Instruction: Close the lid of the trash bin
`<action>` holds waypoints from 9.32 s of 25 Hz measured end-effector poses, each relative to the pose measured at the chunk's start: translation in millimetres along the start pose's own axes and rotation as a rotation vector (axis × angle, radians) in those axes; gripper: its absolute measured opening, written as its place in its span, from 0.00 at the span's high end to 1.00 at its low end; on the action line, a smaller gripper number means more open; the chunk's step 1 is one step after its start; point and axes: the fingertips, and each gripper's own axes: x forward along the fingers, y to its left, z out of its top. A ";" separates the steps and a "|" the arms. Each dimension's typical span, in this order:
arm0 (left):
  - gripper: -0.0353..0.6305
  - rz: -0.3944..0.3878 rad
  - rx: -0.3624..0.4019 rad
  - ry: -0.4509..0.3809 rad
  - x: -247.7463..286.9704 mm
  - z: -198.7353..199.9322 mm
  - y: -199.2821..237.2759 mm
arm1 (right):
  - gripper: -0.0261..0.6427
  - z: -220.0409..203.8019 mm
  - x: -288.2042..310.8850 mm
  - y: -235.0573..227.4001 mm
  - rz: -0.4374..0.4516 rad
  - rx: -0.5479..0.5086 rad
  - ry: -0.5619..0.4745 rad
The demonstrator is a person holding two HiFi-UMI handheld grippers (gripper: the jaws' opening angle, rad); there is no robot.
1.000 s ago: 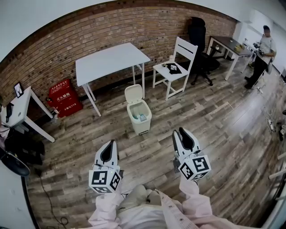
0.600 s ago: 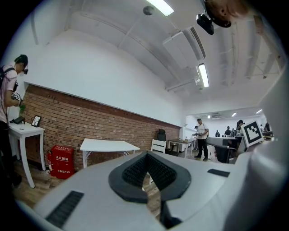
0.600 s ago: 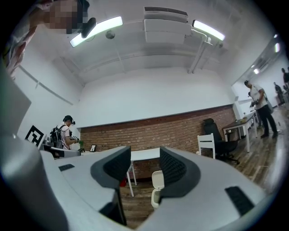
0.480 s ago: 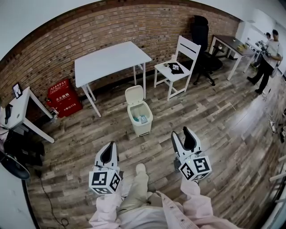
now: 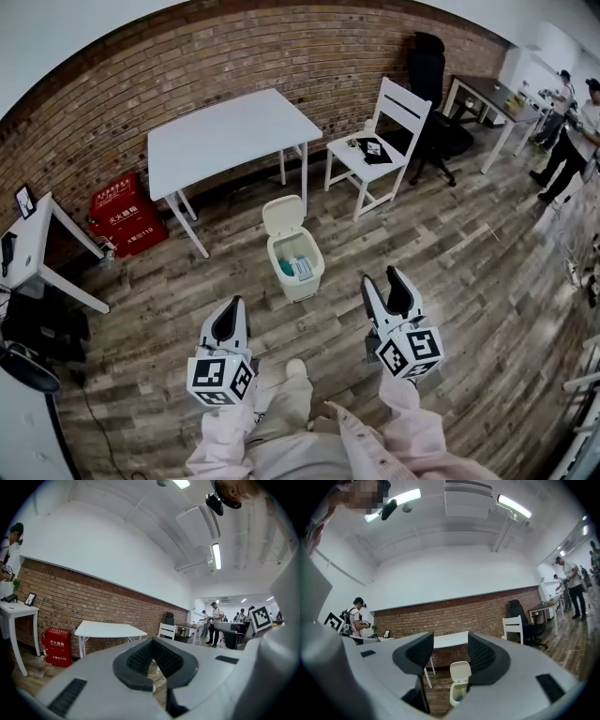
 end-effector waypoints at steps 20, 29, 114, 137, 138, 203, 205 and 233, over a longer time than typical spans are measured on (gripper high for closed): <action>0.96 -0.055 0.001 0.053 157.0 14.1 67.5 | 0.64 -21.3 163.4 -44.4 -0.027 0.025 0.060; 0.96 -0.015 -0.024 0.100 197.5 -1.7 90.8 | 0.64 -43.5 218.2 -63.7 0.023 -0.002 0.125; 0.96 0.164 -0.400 0.645 391.0 -270.5 176.5 | 0.65 -422.3 441.6 -80.1 0.854 -0.461 1.089; 0.96 0.216 -0.429 0.639 348.7 -308.2 137.8 | 0.65 -462.9 359.3 -85.6 0.824 -0.308 1.128; 0.96 0.222 -0.429 0.635 346.3 -309.0 135.2 | 0.65 -465.4 355.2 -85.7 0.828 -0.305 1.131; 0.96 0.226 -0.457 0.642 324.9 -455.4 106.6 | 0.95 -604.5 293.7 -116.2 0.598 -0.327 1.032; 0.96 0.225 -0.458 0.642 325.7 -456.9 106.1 | 0.95 -605.0 292.0 -114.8 0.614 -0.357 1.057; 0.96 0.199 -0.468 0.661 334.3 -443.8 92.2 | 0.95 -597.8 293.7 -112.5 0.556 -0.294 1.147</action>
